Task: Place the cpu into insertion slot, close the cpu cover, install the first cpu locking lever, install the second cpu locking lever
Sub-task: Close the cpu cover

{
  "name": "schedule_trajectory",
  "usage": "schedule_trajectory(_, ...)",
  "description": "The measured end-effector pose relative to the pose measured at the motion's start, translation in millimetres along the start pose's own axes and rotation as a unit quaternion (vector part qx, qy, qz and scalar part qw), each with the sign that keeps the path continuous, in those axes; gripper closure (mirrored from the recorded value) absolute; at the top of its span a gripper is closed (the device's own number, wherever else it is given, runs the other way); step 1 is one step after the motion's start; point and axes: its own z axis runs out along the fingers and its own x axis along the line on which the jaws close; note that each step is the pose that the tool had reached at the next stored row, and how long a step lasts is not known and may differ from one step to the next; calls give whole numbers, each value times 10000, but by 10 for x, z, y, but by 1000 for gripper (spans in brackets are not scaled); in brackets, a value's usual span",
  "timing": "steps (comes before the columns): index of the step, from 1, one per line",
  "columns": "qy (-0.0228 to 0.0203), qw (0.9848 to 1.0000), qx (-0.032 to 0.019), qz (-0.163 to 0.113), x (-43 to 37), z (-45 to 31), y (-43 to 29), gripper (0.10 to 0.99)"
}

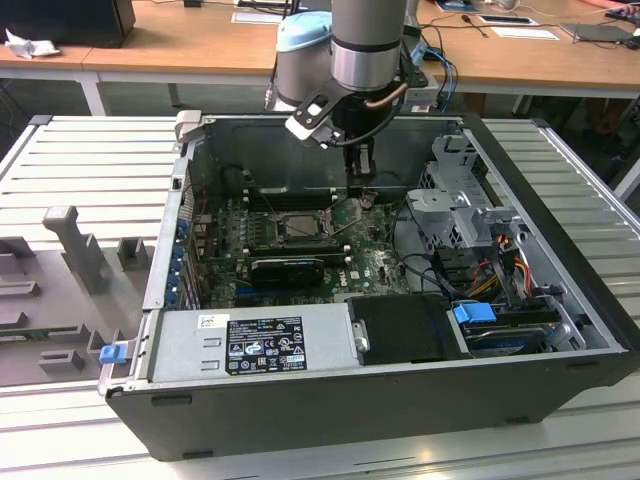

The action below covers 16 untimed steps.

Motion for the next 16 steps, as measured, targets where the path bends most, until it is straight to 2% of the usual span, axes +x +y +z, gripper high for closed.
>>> schedule_trajectory(5,-1,10000,0,-1,2,83,162,980)
schedule_trajectory(6,-1,10000,0,1,3,112,217,980)
schedule_trajectory(8,-1,10000,0,0,3,173,259,980)
schedule_trajectory(10,-1,10000,6,0,3,214,262,980)
schedule_trajectory(11,-2,10000,57,1,2,220,261,980)
schedule_trajectory(12,-3,10000,77,2,2,222,259,980)
schedule_trajectory(16,-1,10000,82,1,2,224,257,980)
